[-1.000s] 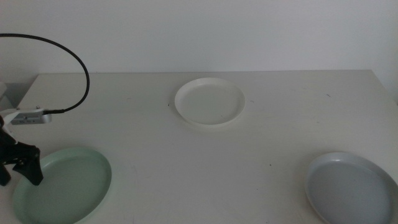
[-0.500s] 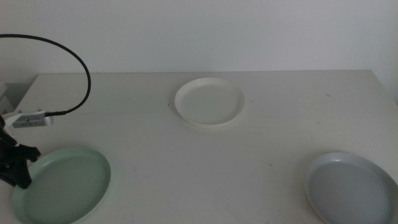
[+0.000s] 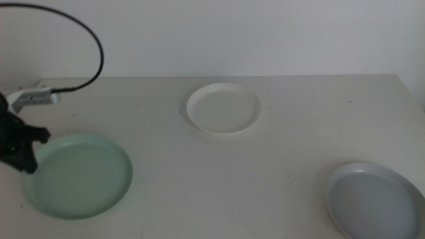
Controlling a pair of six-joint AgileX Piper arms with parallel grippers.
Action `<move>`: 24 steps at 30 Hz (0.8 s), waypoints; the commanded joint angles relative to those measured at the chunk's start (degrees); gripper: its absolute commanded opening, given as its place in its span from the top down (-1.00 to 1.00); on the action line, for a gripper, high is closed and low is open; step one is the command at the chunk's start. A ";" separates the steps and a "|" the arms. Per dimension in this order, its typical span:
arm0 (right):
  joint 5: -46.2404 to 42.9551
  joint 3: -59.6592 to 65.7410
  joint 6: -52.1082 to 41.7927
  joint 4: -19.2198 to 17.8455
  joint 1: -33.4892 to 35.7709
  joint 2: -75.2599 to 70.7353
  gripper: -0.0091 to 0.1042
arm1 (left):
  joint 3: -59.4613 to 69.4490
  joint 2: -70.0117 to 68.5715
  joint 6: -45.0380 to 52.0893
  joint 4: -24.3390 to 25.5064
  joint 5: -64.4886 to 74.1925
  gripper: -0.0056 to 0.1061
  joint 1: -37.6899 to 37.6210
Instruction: Stack the three bowls on top of each other.
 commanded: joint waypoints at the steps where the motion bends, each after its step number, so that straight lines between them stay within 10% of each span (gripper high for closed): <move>1: -4.72 -0.42 -0.24 -0.61 -0.39 -1.66 -0.03 | -3.39 -4.35 -1.83 -2.69 6.54 0.90 -2.40; 24: -4.72 -0.42 -0.24 -0.61 -0.39 -1.66 -0.03 | -6.41 -1.81 -8.83 -14.25 1.95 0.90 -30.30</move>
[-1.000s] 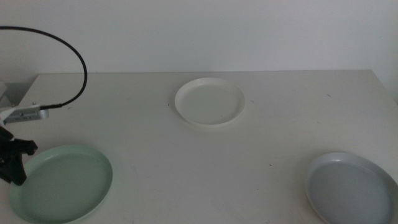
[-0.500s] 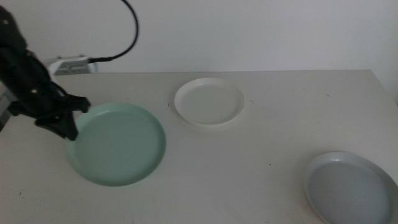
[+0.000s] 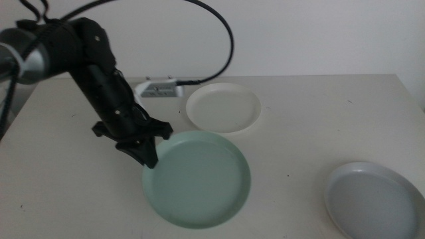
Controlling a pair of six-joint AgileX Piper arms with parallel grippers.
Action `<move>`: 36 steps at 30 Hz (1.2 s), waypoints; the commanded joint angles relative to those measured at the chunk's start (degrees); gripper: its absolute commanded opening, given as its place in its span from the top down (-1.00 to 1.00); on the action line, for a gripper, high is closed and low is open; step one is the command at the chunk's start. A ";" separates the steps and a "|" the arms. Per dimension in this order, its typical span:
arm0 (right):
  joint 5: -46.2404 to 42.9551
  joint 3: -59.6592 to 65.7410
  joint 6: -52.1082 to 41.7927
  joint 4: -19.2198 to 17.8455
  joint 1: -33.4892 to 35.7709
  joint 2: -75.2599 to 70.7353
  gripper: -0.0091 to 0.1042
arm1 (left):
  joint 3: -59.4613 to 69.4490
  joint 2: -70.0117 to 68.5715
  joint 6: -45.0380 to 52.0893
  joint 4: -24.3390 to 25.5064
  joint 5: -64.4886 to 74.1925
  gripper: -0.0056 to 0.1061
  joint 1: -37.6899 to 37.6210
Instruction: Stack the three bowls on top of each other.
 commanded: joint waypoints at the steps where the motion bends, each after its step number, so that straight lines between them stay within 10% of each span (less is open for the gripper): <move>1: -4.72 -0.42 -0.24 -0.61 -0.39 -1.66 -0.03 | -1.68 -1.70 -0.60 -2.94 0.76 0.90 -2.19; 26: -4.72 -0.42 -0.23 -0.61 -0.39 -1.61 -0.03 | -1.68 7.45 0.30 -9.91 -9.83 0.87 -9.06; 36: -4.72 -0.42 -0.23 -0.61 -0.39 -1.61 -0.03 | -1.75 6.99 1.32 -11.47 -9.20 -0.33 -8.47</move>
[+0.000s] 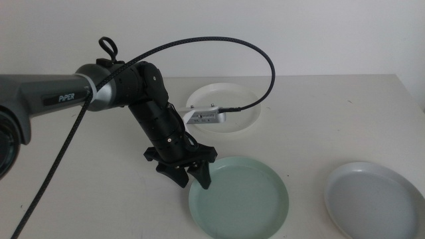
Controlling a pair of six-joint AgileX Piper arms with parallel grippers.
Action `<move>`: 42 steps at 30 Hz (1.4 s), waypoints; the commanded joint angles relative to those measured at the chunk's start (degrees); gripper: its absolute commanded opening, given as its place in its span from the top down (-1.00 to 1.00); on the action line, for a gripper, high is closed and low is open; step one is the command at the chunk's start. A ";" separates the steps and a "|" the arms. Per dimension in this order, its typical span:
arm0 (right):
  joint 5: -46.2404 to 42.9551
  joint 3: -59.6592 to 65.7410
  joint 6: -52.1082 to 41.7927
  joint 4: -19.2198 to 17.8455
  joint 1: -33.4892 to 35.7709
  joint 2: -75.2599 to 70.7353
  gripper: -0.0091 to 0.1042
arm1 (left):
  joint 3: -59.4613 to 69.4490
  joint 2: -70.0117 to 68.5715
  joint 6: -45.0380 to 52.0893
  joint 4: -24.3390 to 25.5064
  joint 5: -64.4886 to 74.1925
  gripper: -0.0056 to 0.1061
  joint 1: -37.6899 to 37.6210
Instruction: Stack the three bowls on top of each other.
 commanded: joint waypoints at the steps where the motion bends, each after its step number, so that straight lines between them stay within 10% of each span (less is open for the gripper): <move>1: -4.72 -0.42 -0.23 -0.61 -0.39 -1.61 -0.03 | -1.74 -3.86 1.00 -3.92 1.72 -0.44 0.35; 10: -4.72 -0.42 -0.23 -0.61 -0.39 -1.61 -0.03 | -1.74 -11.57 6.56 -10.10 4.92 -0.77 4.72; 26: -4.72 -0.42 -0.23 -0.61 -0.39 -1.61 -0.03 | -8.40 -16.53 -12.19 11.83 -12.27 -0.77 5.94; 42: -4.72 -0.42 -0.23 -0.61 -0.39 -1.61 -0.03 | -35.62 7.71 -18.38 18.42 -9.11 -0.79 5.94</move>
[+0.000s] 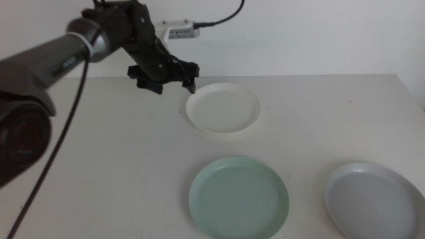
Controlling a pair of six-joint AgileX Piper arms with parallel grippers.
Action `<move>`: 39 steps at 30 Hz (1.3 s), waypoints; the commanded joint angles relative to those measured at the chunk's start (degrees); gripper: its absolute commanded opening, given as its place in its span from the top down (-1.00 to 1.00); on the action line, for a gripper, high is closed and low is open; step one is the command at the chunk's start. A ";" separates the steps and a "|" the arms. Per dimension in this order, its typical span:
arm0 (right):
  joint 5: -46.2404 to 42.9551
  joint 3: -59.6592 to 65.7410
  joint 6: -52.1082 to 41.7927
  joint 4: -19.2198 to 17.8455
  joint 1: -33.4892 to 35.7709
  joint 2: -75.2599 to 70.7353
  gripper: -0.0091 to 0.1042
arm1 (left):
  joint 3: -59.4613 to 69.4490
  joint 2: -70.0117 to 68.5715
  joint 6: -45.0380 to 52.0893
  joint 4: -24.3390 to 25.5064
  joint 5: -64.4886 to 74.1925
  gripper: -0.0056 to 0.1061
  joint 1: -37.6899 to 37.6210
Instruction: Stack the three bowls on top of each other.
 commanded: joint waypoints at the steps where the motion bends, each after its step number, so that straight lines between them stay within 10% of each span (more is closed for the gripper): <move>1: -4.67 -0.42 -0.23 -0.61 -0.39 -1.61 -0.03 | -5.21 -0.41 -1.00 0.16 -1.40 -0.80 0.05; 14: -4.67 -0.42 -0.23 -0.61 -0.39 -1.61 -0.03 | -10.96 9.91 -0.22 -1.07 -3.15 -0.73 -0.01; 28: -4.67 -0.42 -0.23 -0.61 -0.39 -1.61 -0.03 | -10.96 10.35 -0.16 -3.55 -2.26 0.63 -0.01; 39: -4.67 -0.42 -0.23 -0.61 -0.39 -1.61 -0.03 | -10.96 9.28 0.13 -5.42 -2.75 0.90 -0.01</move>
